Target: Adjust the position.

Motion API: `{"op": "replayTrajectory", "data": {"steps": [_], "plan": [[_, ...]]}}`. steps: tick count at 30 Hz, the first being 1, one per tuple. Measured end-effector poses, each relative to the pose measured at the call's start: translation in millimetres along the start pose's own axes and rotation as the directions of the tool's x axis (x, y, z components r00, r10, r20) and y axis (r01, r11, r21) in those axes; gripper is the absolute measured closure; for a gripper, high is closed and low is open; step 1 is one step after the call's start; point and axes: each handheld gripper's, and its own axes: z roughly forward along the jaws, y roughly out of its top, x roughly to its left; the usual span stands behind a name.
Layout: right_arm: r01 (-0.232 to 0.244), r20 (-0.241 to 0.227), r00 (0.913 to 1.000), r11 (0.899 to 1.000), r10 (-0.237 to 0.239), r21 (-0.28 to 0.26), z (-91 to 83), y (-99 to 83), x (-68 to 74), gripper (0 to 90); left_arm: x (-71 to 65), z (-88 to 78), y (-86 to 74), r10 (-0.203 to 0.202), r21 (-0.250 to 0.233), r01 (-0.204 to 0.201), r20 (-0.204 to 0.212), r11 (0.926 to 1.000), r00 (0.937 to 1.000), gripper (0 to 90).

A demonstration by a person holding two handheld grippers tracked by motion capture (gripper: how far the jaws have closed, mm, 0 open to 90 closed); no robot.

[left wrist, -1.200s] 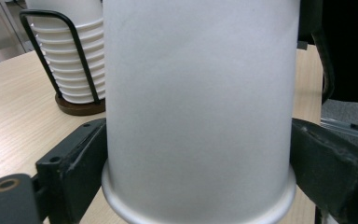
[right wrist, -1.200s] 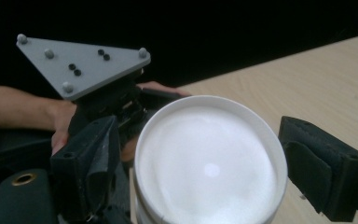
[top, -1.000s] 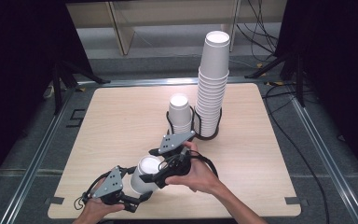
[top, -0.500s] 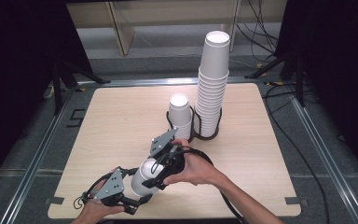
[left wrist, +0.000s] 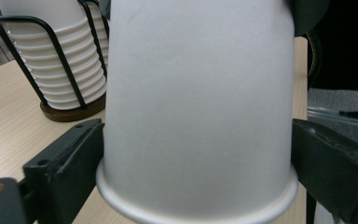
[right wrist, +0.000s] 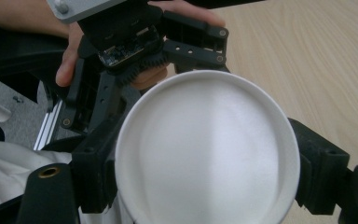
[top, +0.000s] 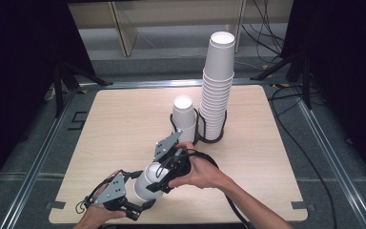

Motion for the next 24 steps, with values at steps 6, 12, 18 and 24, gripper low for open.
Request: {"op": "replayTrajectory", "data": {"steps": [6,12,18,24], "plan": [[-0.085,0.029,0.9957,0.993,0.087,-0.085,-19.6,-11.1,-3.5,24.1,6.0,-6.5,0.7,-0.023,0.001,0.023,-0.027,0.9997,0.9994,10.4],[-0.070,0.064,0.9942,0.970,0.087,-0.234,-41.8,-20.8,-11.5,24.1,10.0,-6.1,0.7,-0.090,-0.059,0.088,-0.037,0.9944,0.9952,14.7],[-0.105,0.063,0.9885,0.925,0.137,-0.365,-48.8,-34.4,-16.3,24.1,12.3,-9.8,2.6,-0.136,-0.088,0.130,-0.059,0.9876,0.9890,14.7],[-0.126,0.051,0.9862,0.915,0.157,-0.384,-42.8,-38.7,-18.2,24.1,13.8,-9.4,2.6,-0.156,-0.117,0.148,-0.061,0.9820,0.9859,14.6]]}}
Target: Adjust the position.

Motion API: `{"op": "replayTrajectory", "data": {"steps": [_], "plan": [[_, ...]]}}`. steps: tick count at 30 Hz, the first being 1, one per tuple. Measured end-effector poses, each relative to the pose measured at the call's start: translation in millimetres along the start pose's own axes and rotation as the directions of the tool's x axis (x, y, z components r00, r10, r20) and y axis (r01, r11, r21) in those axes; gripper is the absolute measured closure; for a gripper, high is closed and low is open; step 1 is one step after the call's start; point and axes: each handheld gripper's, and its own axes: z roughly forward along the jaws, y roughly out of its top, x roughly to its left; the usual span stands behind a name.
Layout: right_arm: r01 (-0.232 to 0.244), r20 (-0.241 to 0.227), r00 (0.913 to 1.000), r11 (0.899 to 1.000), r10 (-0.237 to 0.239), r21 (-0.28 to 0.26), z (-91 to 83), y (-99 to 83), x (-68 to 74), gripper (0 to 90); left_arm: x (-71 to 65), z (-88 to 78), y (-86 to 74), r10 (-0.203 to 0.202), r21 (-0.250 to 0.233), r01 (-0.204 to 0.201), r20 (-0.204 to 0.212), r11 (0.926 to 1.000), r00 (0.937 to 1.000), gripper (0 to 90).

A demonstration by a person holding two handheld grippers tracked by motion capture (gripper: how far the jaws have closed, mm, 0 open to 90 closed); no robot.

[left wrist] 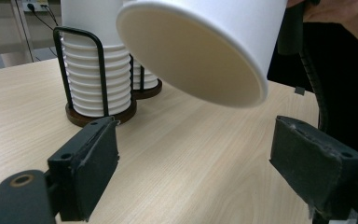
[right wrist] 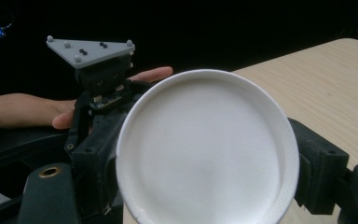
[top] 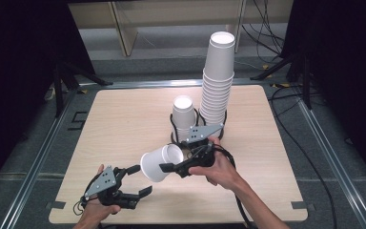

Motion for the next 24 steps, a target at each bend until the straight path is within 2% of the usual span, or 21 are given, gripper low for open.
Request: {"op": "replayTrajectory", "data": {"steps": [3,4,5,6,7,8,10,11,14,16,17,19,21,22,23,24], "plan": [[-0.009,-0.015,0.9998,1.000,0.009,-0.001,4.1,-0.7,1.3,24.1,-0.4,0.9,0.3,-0.015,-0.016,0.015,0.002,0.9998,0.9999,14.6],[0.001,-0.014,0.9999,1.000,-0.001,-0.005,5.4,-0.8,1.1,24.1,-0.5,1.2,0.2,-0.016,-0.019,0.016,0.003,0.9997,0.9999,14.6],[0.005,-0.028,0.9996,1.000,-0.005,-0.007,8.0,-1.5,1.5,24.1,-0.7,0.9,0.2,-0.013,-0.016,0.013,0.003,0.9998,0.9999,14.6],[0.005,-0.028,0.9996,1.000,-0.005,-0.007,8.0,-1.5,1.5,24.1,-1.2,-1.1,1.2,-0.009,0.008,0.009,-0.011,0.9999,0.9999,14.6],[-0.021,-0.038,0.9991,1.000,0.021,0.001,10.4,-3.0,3.2,24.1,-1.1,-1.0,1.6,-0.012,0.004,0.012,-0.012,0.9999,0.9999,14.4],[-0.021,-0.038,0.9991,1.000,0.021,0.001,10.4,-3.0,3.2,24.1,-1.1,-0.9,1.7,-0.013,0.002,0.013,-0.011,0.9999,0.9998,14.4],[-0.006,-0.047,0.9989,1.000,0.006,-0.005,12.2,-4.0,2.0,24.1,-1.2,-1.0,1.9,-0.005,0.003,0.005,-0.008,1.0000,1.0000,13.6],[-0.007,-0.064,0.9980,1.000,0.008,0.003,13.4,-4.6,2.7,24.1,-1.3,-1.0,2.0,0.004,0.004,-0.004,-0.003,1.0000,1.0000,13.5],[-0.004,-0.074,0.9973,1.000,0.004,-0.008,15.0,-5.4,2.4,24.1,-2.7,0.1,2.6,0.006,-0.002,-0.006,-0.003,1.0000,1.0000,12.4],[-0.015,-0.094,0.9955,1.000,0.015,-0.004,15.8,-6.3,3.9,24.1,-2.8,1.9,2.0,0.014,-0.013,-0.014,-0.009,0.9998,0.9999,6.4],[-0.007,-0.095,0.9954,1.000,0.007,0.002,16.5,-7.0,4.0,24.2,-2.6,2.0,2.3,0.015,-0.004,-0.015,-0.018,0.9999,0.9997,0.0],[-0.016,-0.100,0.9949,1.000,0.016,0.004,17.3,-7.5,4.9,24.2,-2.3,3.0,2.0,0.016,-0.018,-0.017,-0.016,0.9997,0.9997,0.0],[0.004,-0.098,0.9952,1.000,-0.003,0.006,19.0,-8.2,5.3,24.1,-3.4,2.7,1.8,0.034,-0.021,-0.035,-0.005,0.9992,0.9994,0.0],[-0.009,-0.108,0.9941,1.000,0.010,0.010,20.3,-9.1,6.4,24.2,-3.9,1.2,2.6,0.051,-0.002,-0.051,-0.013,0.9987,0.9986,0.0],[-0.028,-0.111,0.9934,0.999,0.029,0.018,20.5,-9.5,7.5,24.2,-5.2,1.8,2.6,0.054,-0.016,-0.054,-0.007,0.9984,0.9985,0.0],[-0.010,-0.123,0.9923,1.000,0.011,0.009,23.2,-10.4,6.6,24.2,-5.6,1.6,2.8,0.059,-0.013,-0.059,-0.004,0.9982,0.9982,0.0]]}}
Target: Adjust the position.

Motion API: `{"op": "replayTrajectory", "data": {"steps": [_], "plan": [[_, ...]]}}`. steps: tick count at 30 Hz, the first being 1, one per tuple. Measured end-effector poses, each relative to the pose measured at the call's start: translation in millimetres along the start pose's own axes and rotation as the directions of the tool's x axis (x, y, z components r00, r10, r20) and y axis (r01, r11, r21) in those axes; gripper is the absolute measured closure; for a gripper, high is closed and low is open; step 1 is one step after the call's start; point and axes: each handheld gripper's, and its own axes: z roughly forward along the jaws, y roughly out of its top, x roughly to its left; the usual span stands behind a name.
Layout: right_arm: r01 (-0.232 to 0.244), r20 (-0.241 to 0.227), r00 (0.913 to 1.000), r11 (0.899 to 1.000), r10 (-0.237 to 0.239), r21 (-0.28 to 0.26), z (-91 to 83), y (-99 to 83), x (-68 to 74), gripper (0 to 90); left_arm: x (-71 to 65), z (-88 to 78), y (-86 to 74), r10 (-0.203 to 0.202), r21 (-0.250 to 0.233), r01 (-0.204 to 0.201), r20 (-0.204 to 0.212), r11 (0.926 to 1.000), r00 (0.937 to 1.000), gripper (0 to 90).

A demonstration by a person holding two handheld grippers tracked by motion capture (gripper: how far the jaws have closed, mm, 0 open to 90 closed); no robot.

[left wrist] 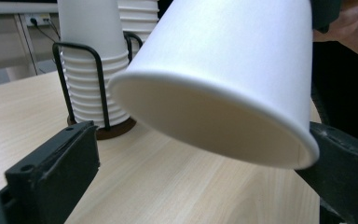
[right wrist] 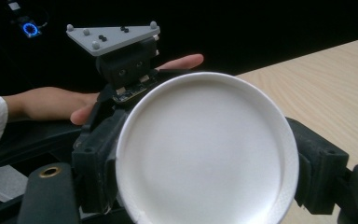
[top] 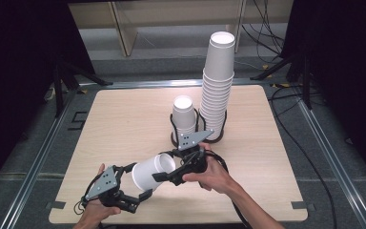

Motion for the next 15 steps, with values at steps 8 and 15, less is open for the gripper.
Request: {"op": "replayTrajectory", "data": {"steps": [8,15], "plan": [[0.005,-0.034,0.9994,1.000,-0.005,0.015,10.1,-3.5,4.9,24.2,-3.4,1.2,-1.2,0.030,-0.015,-0.029,0.043,0.9995,0.9986,0.0],[-0.004,-0.048,0.9988,1.000,0.004,0.007,10.1,-4.0,4.5,24.2,-4.4,-2.7,0.8,0.028,-0.004,-0.028,0.058,0.9996,0.9979,5.9]]}}
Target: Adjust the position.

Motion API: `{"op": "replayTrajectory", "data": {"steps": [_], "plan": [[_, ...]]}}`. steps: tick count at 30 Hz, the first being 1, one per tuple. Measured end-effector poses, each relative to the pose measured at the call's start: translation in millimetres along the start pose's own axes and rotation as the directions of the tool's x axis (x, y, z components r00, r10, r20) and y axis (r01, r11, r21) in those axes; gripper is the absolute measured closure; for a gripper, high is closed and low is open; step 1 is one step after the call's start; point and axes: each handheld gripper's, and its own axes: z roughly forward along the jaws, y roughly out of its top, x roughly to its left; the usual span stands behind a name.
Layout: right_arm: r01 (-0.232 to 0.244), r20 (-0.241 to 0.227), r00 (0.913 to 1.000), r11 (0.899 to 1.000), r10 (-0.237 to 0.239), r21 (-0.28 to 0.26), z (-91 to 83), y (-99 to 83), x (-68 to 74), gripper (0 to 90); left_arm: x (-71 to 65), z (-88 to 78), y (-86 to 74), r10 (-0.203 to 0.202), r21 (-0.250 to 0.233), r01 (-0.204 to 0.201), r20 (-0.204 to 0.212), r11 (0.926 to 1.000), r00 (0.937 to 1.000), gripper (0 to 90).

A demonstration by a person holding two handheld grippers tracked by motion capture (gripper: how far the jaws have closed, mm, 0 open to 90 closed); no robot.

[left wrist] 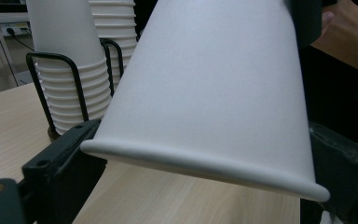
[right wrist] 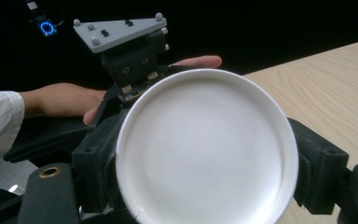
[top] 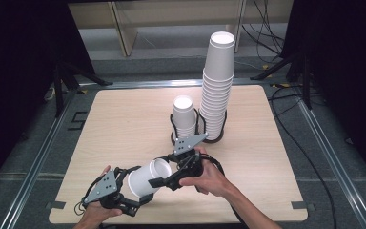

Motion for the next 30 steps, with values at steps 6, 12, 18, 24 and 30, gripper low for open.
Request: {"op": "replayTrajectory", "data": {"steps": [6,12,18,24,30], "plan": [[-0.007,-0.009,0.9999,1.000,0.007,-0.004,-0.5,-0.6,-1.2,24.2,-0.8,-1.2,1.5,0.003,0.003,-0.003,0.004,1.0000,1.0000,7.9],[-0.014,-0.016,0.9998,1.000,0.014,-0.008,-1.3,0.0,-1.2,23.0,-0.6,-1.6,2.9,0.012,-0.002,-0.012,0.011,0.9999,0.9999,10.2],[0.048,0.026,0.9984,0.997,-0.050,0.060,-5.4,7.6,6.2,14.9,-1.0,-3.2,3.0,0.036,0.052,-0.037,0.016,0.9980,0.9992,11.0],[0.153,0.081,0.9826,0.975,-0.167,0.159,-15.7,19.3,19.6,15.3,-3.4,1.6,-0.2,0.065,0.112,-0.068,0.029,0.9914,0.9975,11.2],[0.234,0.093,0.9547,0.907,-0.283,0.350,-12.8,18.8,30.1,15.7,-6.1,3.5,-1.2,0.099,0.197,-0.103,0.029,0.9750,0.9946,11.2]]}}
